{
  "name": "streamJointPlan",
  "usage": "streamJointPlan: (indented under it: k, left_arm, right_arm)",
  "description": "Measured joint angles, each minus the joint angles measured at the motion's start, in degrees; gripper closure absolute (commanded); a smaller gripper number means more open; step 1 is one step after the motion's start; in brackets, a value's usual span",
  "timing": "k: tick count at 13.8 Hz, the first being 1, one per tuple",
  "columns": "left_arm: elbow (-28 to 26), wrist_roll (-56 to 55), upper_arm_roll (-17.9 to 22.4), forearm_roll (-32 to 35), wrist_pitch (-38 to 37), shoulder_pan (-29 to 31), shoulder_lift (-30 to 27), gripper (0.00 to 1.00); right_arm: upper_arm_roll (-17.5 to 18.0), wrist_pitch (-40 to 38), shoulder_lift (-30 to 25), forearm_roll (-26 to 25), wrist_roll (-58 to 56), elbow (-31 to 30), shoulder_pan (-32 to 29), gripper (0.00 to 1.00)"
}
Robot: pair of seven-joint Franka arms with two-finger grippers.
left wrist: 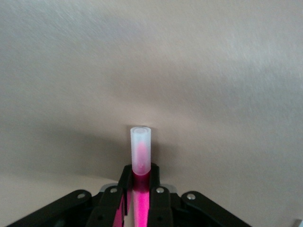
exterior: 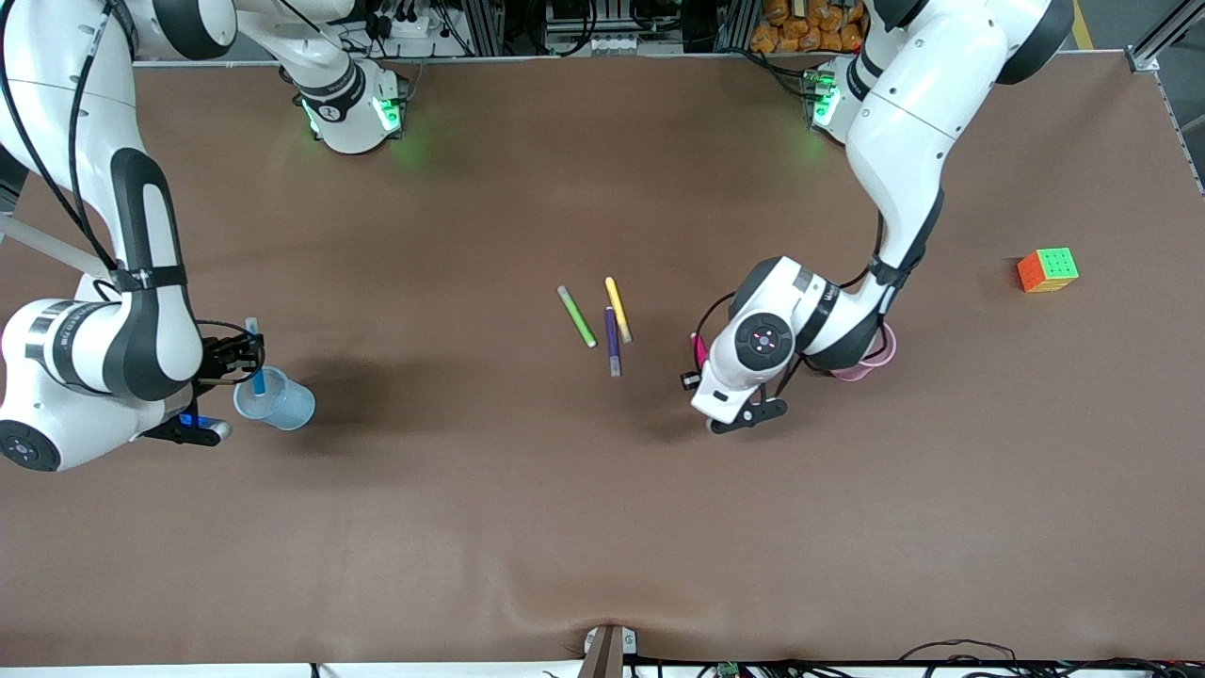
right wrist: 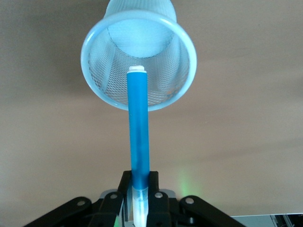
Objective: Place pink and blue markers in matching cups
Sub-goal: 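Drop the blue marker into the blue cup while the left gripper lifts the pink marker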
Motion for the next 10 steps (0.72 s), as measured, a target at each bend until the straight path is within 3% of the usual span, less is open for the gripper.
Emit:
streamJointPlan:
  k: [6,7,8,9,10]
  left_arm:
    - [0.73,-0.01,-0.18,-0.09,-4.55,2.29,-3.03,1.00]
    - [0.78,-0.07,-0.18,-0.19,-5.39,2.37,-3.69,1.00]
    - [0.82,-0.13,-0.17,-0.60,-6.40,2.61,-4.47,1.00]
    - [0.85,-0.14,-0.17,-1.33,-7.39,3.05,-5.31,1.00]
    - [0.88,-0.15,-0.17,-2.20,-8.18,3.59,-6.18,1.00]
  right_arm:
    - [0.06,2.88,1.14,0.11,0.03,0.01,-0.29,0.98]
    - [0.06,3.61,1.14,0.14,0.03,0.01,-0.32,0.56]
    - [0.07,4.31,1.17,0.17,0.03,0.01,-0.32,0.33]
    - [0.09,4.63,1.24,0.20,0.04,0.01,-0.32,0.23]
    - [0.09,4.73,1.37,0.22,0.04,0.01,-0.32,0.00]
